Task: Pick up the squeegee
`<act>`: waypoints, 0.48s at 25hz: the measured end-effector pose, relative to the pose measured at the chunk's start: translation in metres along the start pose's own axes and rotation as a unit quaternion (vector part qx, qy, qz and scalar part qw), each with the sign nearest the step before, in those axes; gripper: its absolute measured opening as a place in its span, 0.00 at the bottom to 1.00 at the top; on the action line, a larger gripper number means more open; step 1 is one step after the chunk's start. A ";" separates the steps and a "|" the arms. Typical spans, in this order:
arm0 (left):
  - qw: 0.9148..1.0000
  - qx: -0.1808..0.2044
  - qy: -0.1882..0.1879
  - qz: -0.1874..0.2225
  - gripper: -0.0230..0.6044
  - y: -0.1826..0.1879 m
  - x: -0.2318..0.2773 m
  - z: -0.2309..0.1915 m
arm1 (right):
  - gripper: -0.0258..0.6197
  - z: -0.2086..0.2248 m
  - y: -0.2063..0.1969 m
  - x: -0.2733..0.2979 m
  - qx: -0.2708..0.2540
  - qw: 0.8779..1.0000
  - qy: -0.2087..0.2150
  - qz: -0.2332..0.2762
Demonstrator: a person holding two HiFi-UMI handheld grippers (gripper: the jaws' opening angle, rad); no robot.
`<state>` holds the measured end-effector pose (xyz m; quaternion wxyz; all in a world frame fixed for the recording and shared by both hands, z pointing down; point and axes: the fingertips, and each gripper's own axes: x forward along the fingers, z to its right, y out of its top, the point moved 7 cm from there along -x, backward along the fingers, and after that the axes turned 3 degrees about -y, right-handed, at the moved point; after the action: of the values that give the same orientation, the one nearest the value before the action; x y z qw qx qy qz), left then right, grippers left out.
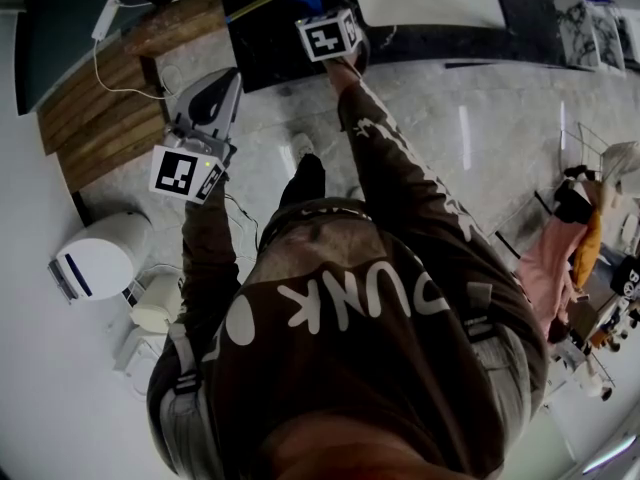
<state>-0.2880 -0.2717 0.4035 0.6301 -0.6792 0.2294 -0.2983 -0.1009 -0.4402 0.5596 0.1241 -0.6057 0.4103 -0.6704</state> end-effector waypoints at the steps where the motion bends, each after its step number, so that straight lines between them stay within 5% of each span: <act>1: 1.000 0.000 0.000 0.000 0.04 0.000 0.000 0.000 | 0.26 0.000 0.000 0.000 0.001 1.000 -0.003 0.001; 12: 1.000 0.004 0.001 0.001 0.04 0.004 -0.003 0.006 | 0.26 0.003 0.001 -0.009 0.028 0.999 0.010 0.028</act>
<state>-0.2858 -0.2650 0.3992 0.6326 -0.6763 0.2295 -0.2996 -0.0960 -0.4361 0.5524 0.1554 -0.5839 0.4095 -0.6835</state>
